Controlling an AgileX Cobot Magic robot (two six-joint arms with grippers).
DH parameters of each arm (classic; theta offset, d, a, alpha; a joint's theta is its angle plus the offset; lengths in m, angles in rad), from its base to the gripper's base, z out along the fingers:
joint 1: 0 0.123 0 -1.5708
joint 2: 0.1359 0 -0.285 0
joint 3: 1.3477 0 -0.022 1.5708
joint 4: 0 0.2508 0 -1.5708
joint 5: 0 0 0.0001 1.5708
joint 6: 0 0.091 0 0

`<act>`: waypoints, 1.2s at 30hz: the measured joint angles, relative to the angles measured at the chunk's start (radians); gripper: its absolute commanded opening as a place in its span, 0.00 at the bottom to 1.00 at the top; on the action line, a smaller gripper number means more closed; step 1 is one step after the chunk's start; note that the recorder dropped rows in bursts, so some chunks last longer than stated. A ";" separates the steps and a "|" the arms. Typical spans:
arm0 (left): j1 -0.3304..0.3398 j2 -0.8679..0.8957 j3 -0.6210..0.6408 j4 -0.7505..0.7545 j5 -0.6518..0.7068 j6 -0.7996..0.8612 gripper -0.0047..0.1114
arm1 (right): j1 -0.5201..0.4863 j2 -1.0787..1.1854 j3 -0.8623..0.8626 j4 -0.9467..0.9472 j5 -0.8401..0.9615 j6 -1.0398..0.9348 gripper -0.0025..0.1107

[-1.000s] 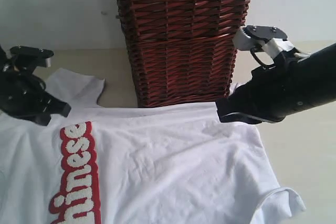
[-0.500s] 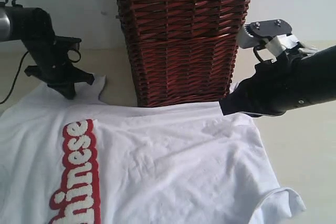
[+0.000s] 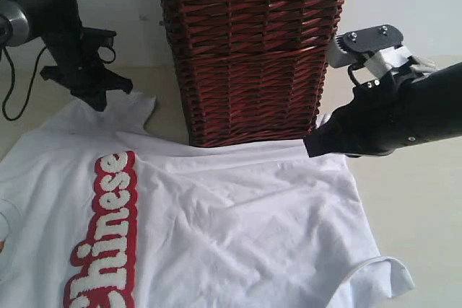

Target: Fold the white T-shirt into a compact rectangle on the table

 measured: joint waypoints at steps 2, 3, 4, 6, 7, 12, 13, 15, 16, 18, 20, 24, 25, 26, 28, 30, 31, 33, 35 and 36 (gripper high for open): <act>0.002 -0.039 0.000 0.007 0.014 -0.002 0.04 | 0.000 0.040 0.000 -0.044 -0.002 0.048 0.02; 0.002 -0.063 -0.002 0.007 0.026 -0.002 0.04 | 0.000 0.065 0.000 -0.077 0.007 0.081 0.02; 0.002 -0.090 -0.004 0.007 0.037 -0.002 0.04 | 0.000 0.091 0.002 -0.116 0.018 0.118 0.02; 0.002 -0.147 -0.004 0.007 0.063 -0.002 0.04 | 0.000 0.133 0.002 -0.202 0.037 0.205 0.02; 0.002 -0.167 -0.004 0.007 0.076 -0.002 0.04 | 0.000 0.150 0.003 -0.261 0.047 0.265 0.02; 0.002 -0.283 0.012 -0.024 0.095 0.006 0.04 | 0.000 0.168 0.026 -0.618 0.020 0.623 0.02; 0.002 -0.308 0.031 -0.041 0.097 0.008 0.04 | 0.000 0.168 0.037 -0.690 -0.001 0.699 0.02; 0.002 -0.356 0.085 -0.079 0.099 0.015 0.04 | 0.000 0.174 0.048 -0.781 -0.020 0.808 0.02; 0.002 -0.375 0.112 -0.095 0.101 0.017 0.04 | 0.000 0.184 0.057 -0.804 -0.023 0.849 0.02; 0.002 -0.421 0.193 -0.124 0.103 0.031 0.04 | 0.000 0.213 0.077 -0.827 -0.024 0.883 0.02; 0.002 -0.464 0.271 -0.137 0.093 0.038 0.04 | 0.000 0.242 0.110 -0.837 -0.016 0.900 0.02; 0.002 -0.567 0.419 -0.139 0.038 0.042 0.04 | 0.000 0.245 0.156 -0.844 -0.016 0.908 0.02; 0.002 -0.588 0.450 -0.139 0.026 0.044 0.04 | 0.000 0.243 0.165 -0.838 -0.018 0.908 0.02; 0.002 -0.611 0.477 -0.137 0.018 0.049 0.04 | 0.000 0.237 0.175 -0.826 -0.020 0.910 0.02; 0.002 -0.652 0.520 -0.137 0.006 0.058 0.04 | 0.000 0.228 0.195 -0.793 -0.020 0.910 0.02; 0.002 -0.679 0.550 -0.137 0.005 0.065 0.04 | 0.000 0.214 0.208 -0.761 -0.022 0.901 0.02; 0.002 -0.691 0.563 -0.137 0.002 0.068 0.04 | 0.000 0.205 0.220 -0.734 -0.022 0.886 0.02; 0.002 -0.713 0.584 -0.137 -0.002 0.067 0.04 | 0.000 0.184 0.231 -0.690 -0.009 0.861 0.02; 0.002 -0.733 0.607 -0.137 -0.010 0.069 0.04 | 0.000 0.152 0.244 -0.645 0.031 0.836 0.02; 0.002 -0.745 0.618 -0.137 -0.019 0.071 0.04 | 0.000 0.135 0.253 -0.632 0.056 0.832 0.02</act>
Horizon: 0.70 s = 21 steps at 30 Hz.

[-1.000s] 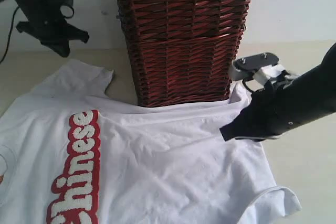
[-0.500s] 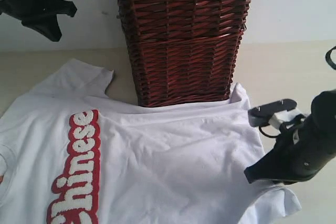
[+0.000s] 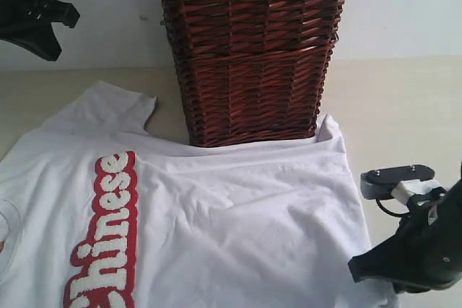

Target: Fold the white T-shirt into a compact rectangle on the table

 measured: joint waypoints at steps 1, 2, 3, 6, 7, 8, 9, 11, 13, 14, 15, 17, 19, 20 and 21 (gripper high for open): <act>0.000 -0.011 0.010 0.000 -0.009 0.000 0.04 | 0.000 -0.035 0.006 0.015 0.030 -0.007 0.02; 0.000 -0.020 0.018 0.000 -0.016 0.000 0.04 | 0.000 -0.065 0.008 0.021 0.045 -0.006 0.02; 0.000 -0.031 0.024 0.000 -0.027 0.000 0.04 | 0.000 -0.105 0.008 0.028 0.059 -0.010 0.02; 0.000 -0.051 0.040 -0.010 -0.041 0.002 0.04 | 0.000 -0.229 0.008 0.075 0.095 -0.014 0.02; 0.000 -0.053 0.044 -0.012 -0.044 0.002 0.04 | 0.000 -0.265 0.010 0.097 0.110 -0.023 0.02; 0.000 -0.053 0.049 -0.019 -0.045 0.004 0.04 | 0.000 -0.291 0.010 0.123 0.127 -0.041 0.02; 0.000 -0.053 0.059 -0.026 -0.047 0.011 0.04 | 0.000 -0.319 0.010 0.149 0.150 -0.066 0.02; 0.000 -0.053 0.078 -0.041 -0.052 0.019 0.04 | 0.000 -0.351 0.010 0.201 0.193 -0.127 0.02; 0.000 -0.053 0.099 -0.062 -0.052 0.035 0.04 | 0.000 -0.365 0.010 0.257 0.232 -0.208 0.06; 0.000 -0.053 0.106 -0.069 -0.052 0.043 0.04 | 0.000 -0.365 0.010 0.277 0.243 -0.240 0.10; 0.000 -0.053 0.114 -0.078 -0.054 0.046 0.04 | 0.006 -0.365 0.010 0.297 0.251 -0.275 0.15; 0.000 -0.059 0.130 -0.095 -0.057 0.060 0.04 | 0.039 -0.365 0.010 0.321 0.254 -0.331 0.26; 0.000 -0.070 0.144 -0.111 -0.062 0.069 0.04 | 0.086 -0.358 0.010 0.326 0.245 -0.367 0.35; 0.000 -0.077 0.149 -0.118 -0.065 0.074 0.04 | 0.107 -0.349 0.010 0.318 0.236 -0.374 0.37; 0.000 -0.084 0.153 -0.126 -0.069 0.076 0.04 | 0.122 -0.339 0.010 0.302 0.227 -0.374 0.38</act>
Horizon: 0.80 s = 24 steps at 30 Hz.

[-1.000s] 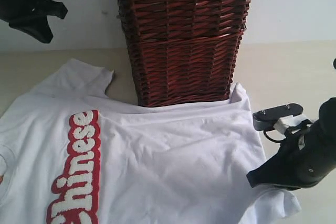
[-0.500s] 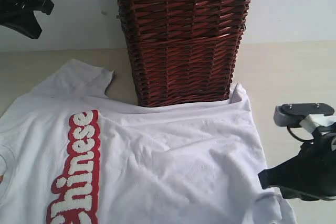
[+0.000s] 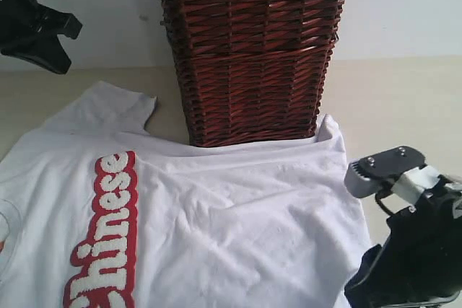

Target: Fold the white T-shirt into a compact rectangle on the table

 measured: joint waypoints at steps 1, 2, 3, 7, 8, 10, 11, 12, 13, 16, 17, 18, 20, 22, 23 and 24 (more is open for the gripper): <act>0.000 -0.009 0.005 -0.005 -0.003 0.000 0.04 | 0.013 0.014 0.000 -0.029 -0.007 0.005 0.38; 0.000 -0.019 0.010 -0.007 -0.009 0.000 0.04 | 0.020 0.030 0.000 -0.067 -0.011 0.018 0.38; 0.000 -0.027 0.014 -0.010 -0.013 0.002 0.04 | 0.025 0.049 0.000 -0.101 -0.013 0.026 0.39; 0.000 -0.061 0.037 -0.017 -0.027 0.013 0.04 | 0.027 0.122 0.000 -0.262 -0.038 0.058 0.41; 0.000 -0.064 0.042 -0.024 -0.029 0.020 0.04 | 0.027 0.142 -0.003 -0.288 -0.043 0.060 0.42; 0.000 -0.072 0.053 -0.040 -0.034 0.029 0.04 | 0.027 0.175 -0.014 -0.341 -0.052 0.061 0.42; 0.000 -0.073 0.059 -0.048 -0.034 0.034 0.04 | 0.027 0.191 -0.024 -0.379 -0.059 0.065 0.42; 0.000 -0.075 0.064 -0.055 -0.034 0.041 0.04 | 0.027 0.204 -0.031 -0.413 -0.062 0.074 0.42; 0.000 -0.078 0.072 -0.062 -0.034 0.046 0.04 | 0.027 0.219 -0.036 -0.459 -0.068 0.093 0.42; 0.000 -0.082 0.081 -0.066 -0.036 0.052 0.04 | 0.029 0.262 -0.041 -0.607 -0.070 0.201 0.42; 0.000 -0.082 0.082 -0.066 -0.038 0.052 0.04 | 0.029 0.274 -0.041 -0.659 -0.070 0.249 0.42; 0.000 -0.082 0.083 -0.066 -0.042 0.052 0.04 | 0.029 0.283 -0.042 -0.703 -0.070 0.295 0.42; 0.000 -0.082 0.084 -0.066 -0.052 0.054 0.04 | 0.029 0.300 -0.043 -0.752 -0.082 0.350 0.42; 0.000 -0.082 0.084 -0.068 -0.057 0.056 0.04 | 0.029 0.307 -0.044 -0.760 -0.107 0.364 0.41; 0.000 -0.082 0.084 -0.068 -0.058 0.056 0.04 | 0.029 0.309 -0.044 -0.758 -0.124 0.368 0.39; 0.000 -0.082 0.084 -0.070 -0.058 0.058 0.04 | 0.029 0.309 -0.044 -0.754 -0.137 0.368 0.35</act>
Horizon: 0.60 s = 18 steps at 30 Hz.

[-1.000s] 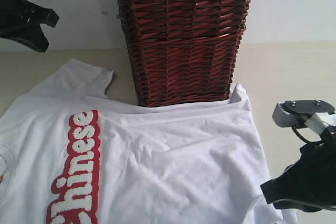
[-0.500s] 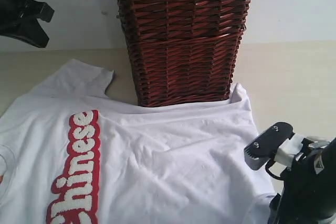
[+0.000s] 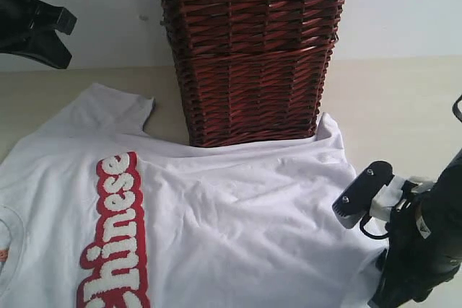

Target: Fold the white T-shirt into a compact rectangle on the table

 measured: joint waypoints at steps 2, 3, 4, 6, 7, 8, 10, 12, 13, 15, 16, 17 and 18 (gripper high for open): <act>0.000 0.000 0.000 0.000 -0.001 0.002 0.04 | 0.000 0.002 -0.002 0.012 -0.007 0.000 0.23; 0.000 0.000 0.000 0.000 -0.001 0.002 0.04 | 0.000 0.002 -0.002 0.016 -0.002 0.000 0.18; 0.000 0.000 0.000 -0.002 -0.001 0.002 0.04 | 0.000 0.002 -0.004 0.018 0.012 0.000 0.11; 0.000 0.000 0.000 -0.004 -0.001 0.002 0.04 | 0.000 0.002 -0.013 0.021 0.081 -0.006 0.02; 0.000 0.000 0.000 -0.004 -0.001 0.002 0.04 | 0.001 0.002 -0.022 0.026 0.118 -0.017 0.02; 0.000 0.000 0.000 -0.004 -0.001 0.002 0.04 | 0.002 0.002 -0.037 0.035 0.169 -0.029 0.02; 0.000 0.000 0.000 -0.006 -0.001 0.002 0.04 | 0.008 0.002 -0.073 0.060 0.265 -0.062 0.02; 0.000 0.000 0.000 -0.008 -0.001 0.002 0.04 | 0.017 0.002 -0.116 0.102 0.364 -0.106 0.02; 0.000 0.000 0.000 -0.010 0.001 0.002 0.04 | 0.023 0.002 -0.133 0.124 0.398 -0.123 0.02; 0.000 0.000 0.000 -0.010 0.003 0.004 0.04 | 0.036 0.002 -0.152 0.173 0.456 -0.179 0.02; 0.000 0.000 0.000 -0.010 0.005 0.006 0.04 | 0.042 0.002 -0.155 0.194 0.473 -0.215 0.02; 0.000 0.000 0.000 -0.012 0.005 0.006 0.04 | 0.052 0.002 -0.155 0.226 0.483 -0.260 0.02; 0.000 0.000 0.000 -0.012 0.007 0.006 0.04 | 0.059 0.002 -0.157 0.244 0.494 -0.291 0.03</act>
